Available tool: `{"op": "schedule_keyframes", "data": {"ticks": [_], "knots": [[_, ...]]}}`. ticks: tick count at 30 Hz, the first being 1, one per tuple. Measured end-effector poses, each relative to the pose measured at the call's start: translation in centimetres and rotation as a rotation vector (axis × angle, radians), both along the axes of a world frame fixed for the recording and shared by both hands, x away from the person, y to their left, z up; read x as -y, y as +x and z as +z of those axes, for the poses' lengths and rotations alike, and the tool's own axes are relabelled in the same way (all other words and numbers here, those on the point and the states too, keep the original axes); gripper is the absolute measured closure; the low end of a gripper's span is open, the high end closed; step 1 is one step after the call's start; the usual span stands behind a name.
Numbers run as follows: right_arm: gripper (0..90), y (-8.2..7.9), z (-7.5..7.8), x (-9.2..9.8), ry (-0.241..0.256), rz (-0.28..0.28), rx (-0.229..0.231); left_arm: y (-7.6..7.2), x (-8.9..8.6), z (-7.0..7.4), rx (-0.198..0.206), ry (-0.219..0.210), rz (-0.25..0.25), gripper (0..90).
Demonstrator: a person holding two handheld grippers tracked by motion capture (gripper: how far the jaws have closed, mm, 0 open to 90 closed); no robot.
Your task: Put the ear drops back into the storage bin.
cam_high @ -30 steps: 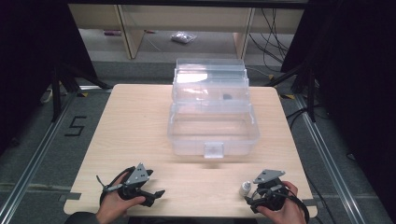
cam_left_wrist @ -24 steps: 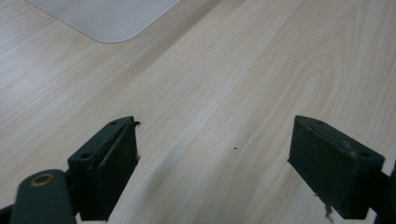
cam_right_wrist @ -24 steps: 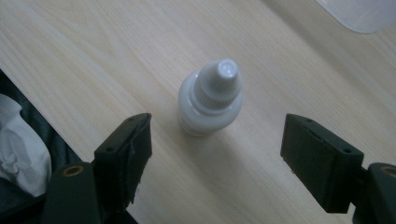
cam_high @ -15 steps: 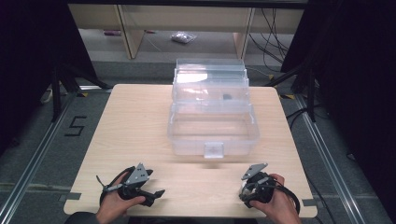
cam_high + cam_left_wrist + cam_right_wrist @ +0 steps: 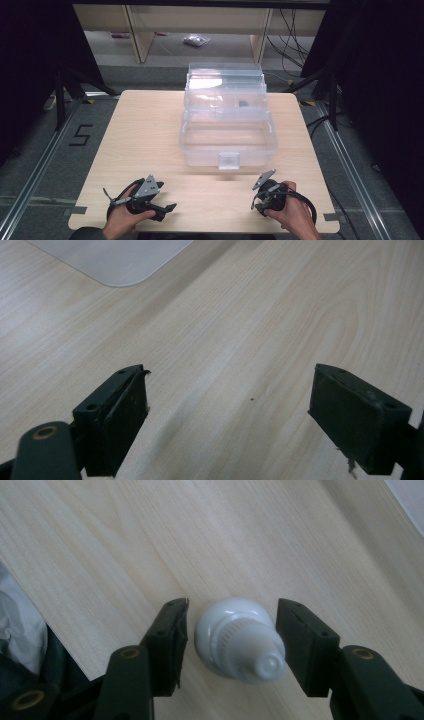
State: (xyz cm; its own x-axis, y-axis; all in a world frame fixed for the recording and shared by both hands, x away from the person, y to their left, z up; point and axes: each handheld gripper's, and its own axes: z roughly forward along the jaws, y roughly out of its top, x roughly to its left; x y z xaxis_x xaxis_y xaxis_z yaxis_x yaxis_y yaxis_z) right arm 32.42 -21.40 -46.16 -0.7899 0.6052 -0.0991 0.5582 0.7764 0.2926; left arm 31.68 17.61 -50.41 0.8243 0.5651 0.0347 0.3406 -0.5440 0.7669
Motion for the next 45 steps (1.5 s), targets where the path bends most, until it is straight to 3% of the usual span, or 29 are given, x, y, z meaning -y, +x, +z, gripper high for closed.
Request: {"op": "schedule_keyframes", "data": {"ticks": [2,7,9,12,17,20,24,29,30,31,32,34,38,45], "knots": [[52.0,0.2,0.0,0.0,-0.006,0.026,-0.003,0.0,0.0,0.0,-0.001,0.001,-0.001,15.0],[58.4,0.2,0.1,-0.2,-0.007,0.026,-0.02,-0.1,0.1,0.0,-0.005,-0.008,0.005,15.0],[59.0,0.1,0.1,-0.4,-0.015,0.021,-0.024,-0.1,0.1,-0.1,-0.009,-0.016,0.006,15.0],[60.1,0.3,0.3,-0.5,-0.039,0.064,-0.01,-0.1,0.1,-0.1,-0.008,-0.014,0.007,15.0],[60.2,0.4,0.8,-0.5,-0.044,0.05,-0.009,-0.1,0.1,-0.1,-0.01,-0.014,0.006,15.0],[60.2,0.4,1.6,-0.5,-0.007,0.05,-0.006,0.0,0.0,-0.1,-0.008,-0.005,0.005,15.0],[60.3,0.9,2.9,-0.5,0.003,0.056,0.018,0.0,0.0,-0.1,-0.012,-0.01,0.007,15.0],[60.2,2.0,3.9,-0.4,0.048,0.06,0.0,-0.1,0.0,0.0,-0.017,-0.008,0.008,15.0],[60.2,2.3,4.1,-0.3,0.049,0.092,0.005,0.0,0.0,0.0,-0.017,-0.009,0.008,15.0],[60.2,2.4,4.3,-0.4,0.06,0.07,-0.01,0.0,0.0,-0.1,-0.016,-0.01,0.008,15.0],[60.2,2.7,4.5,-0.3,0.069,0.102,-0.005,0.0,0.0,-0.1,-0.015,-0.01,0.006,15.0],[60.2,2.9,5.1,-0.4,0.072,0.077,-0.015,0.0,0.1,-0.1,-0.013,-0.012,0.008,15.0],[60.2,3.4,5.9,-0.4,0.079,0.08,-0.013,0.0,0.1,-0.1,-0.014,-0.014,0.009,15.0],[60.3,4.7,8.6,-0.2,0.07,0.082,0.006,-0.1,0.1,-0.1,-0.02,-0.016,0.005,15.0]]}}
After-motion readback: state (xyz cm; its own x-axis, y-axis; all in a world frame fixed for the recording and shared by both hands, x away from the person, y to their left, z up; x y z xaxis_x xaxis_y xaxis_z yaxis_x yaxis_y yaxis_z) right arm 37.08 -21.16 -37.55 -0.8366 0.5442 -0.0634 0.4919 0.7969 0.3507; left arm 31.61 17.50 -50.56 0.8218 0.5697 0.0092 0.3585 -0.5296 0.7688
